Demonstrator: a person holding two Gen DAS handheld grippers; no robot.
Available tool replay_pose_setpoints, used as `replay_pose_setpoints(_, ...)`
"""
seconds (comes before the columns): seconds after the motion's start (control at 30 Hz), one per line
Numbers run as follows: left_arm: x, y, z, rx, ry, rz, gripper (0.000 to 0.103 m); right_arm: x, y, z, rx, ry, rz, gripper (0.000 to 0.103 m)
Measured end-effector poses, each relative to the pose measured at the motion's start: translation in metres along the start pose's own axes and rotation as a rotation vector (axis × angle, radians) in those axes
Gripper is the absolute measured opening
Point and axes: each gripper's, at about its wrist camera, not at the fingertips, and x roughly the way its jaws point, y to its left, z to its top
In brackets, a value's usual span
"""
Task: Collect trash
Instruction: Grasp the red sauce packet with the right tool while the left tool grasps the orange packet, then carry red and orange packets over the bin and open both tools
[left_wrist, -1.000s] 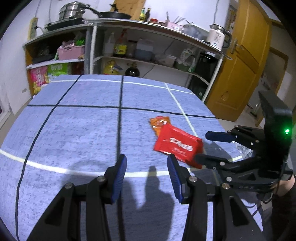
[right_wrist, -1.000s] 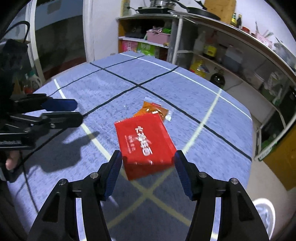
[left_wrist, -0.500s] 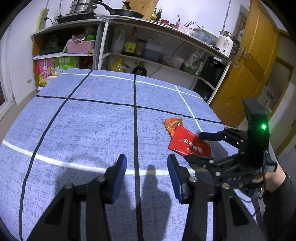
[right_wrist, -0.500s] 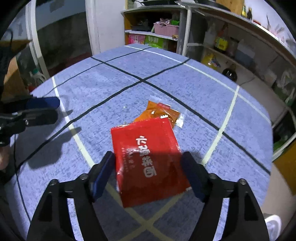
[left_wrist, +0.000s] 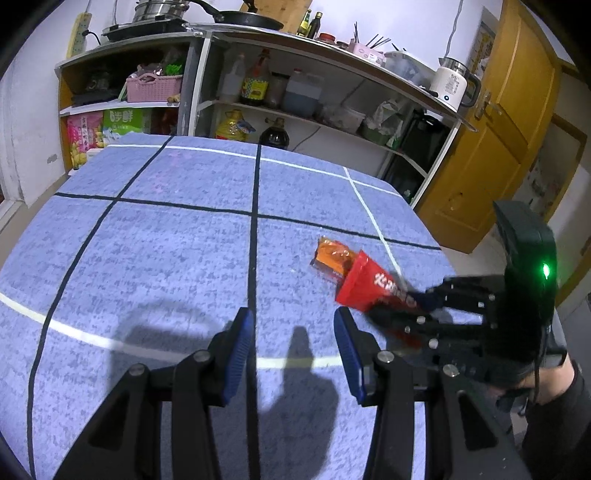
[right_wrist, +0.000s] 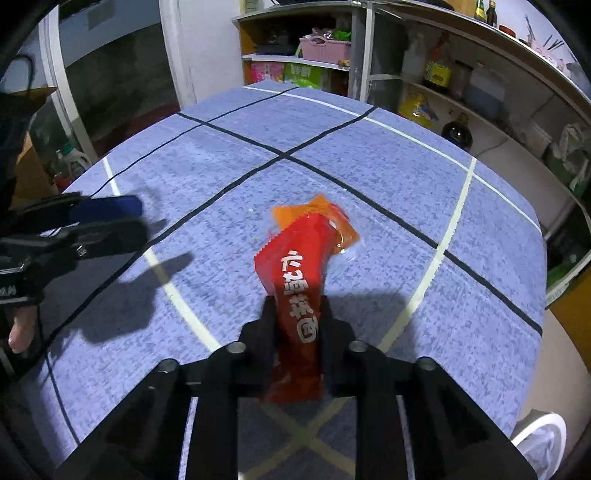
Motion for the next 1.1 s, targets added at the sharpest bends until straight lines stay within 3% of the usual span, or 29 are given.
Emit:
replay_pose_setpoints(0.23, 0.013, -0.009, 0.009, -0.003, 0.0, -0.021, 0.048, -0.017, -0.008, -0.011, 0.056, -0.011, -0.01, 0.011)
replay_pose_setpoints(0.37, 0.031, -0.025, 0.02, 0.048, 0.014, -0.038, 0.048, -0.039, -0.016, -0.019, 0.087, -0.045, -0.025, 0.011)
replay_pose_setpoints(0.43, 0.04, -0.036, 0.026, 0.093, 0.019, -0.036, 0.056, -0.049, -0.02, -0.023, 0.1, -0.06, -0.033, 0.011)
replay_pose_setpoints(0.57, 0.063, -0.057, 0.035, 0.2, 0.045, 0.007, 0.062, -0.064, -0.027, -0.035, 0.119, -0.074, -0.047, 0.011)
replay_pose_setpoints(0.7, 0.09, -0.063, 0.037, 0.237, 0.115, 0.047, 0.062, -0.074, -0.039, -0.045, 0.149, -0.076, -0.063, 0.011)
replay_pose_setpoints(0.87, 0.101, -0.072, 0.038, 0.291, 0.136, 0.115, 0.063, -0.085, -0.052, -0.054, 0.181, -0.087, -0.08, 0.011)
replay_pose_setpoints(1.03, 0.1, -0.077, 0.034, 0.312, 0.129, 0.115, 0.047, -0.093, -0.058, -0.059, 0.198, -0.1, -0.094, 0.011)
replay_pose_setpoints(1.1, 0.098, -0.078, 0.033, 0.307, 0.122, 0.097, 0.031, -0.097, -0.058, -0.06, 0.206, -0.108, -0.1, 0.011)
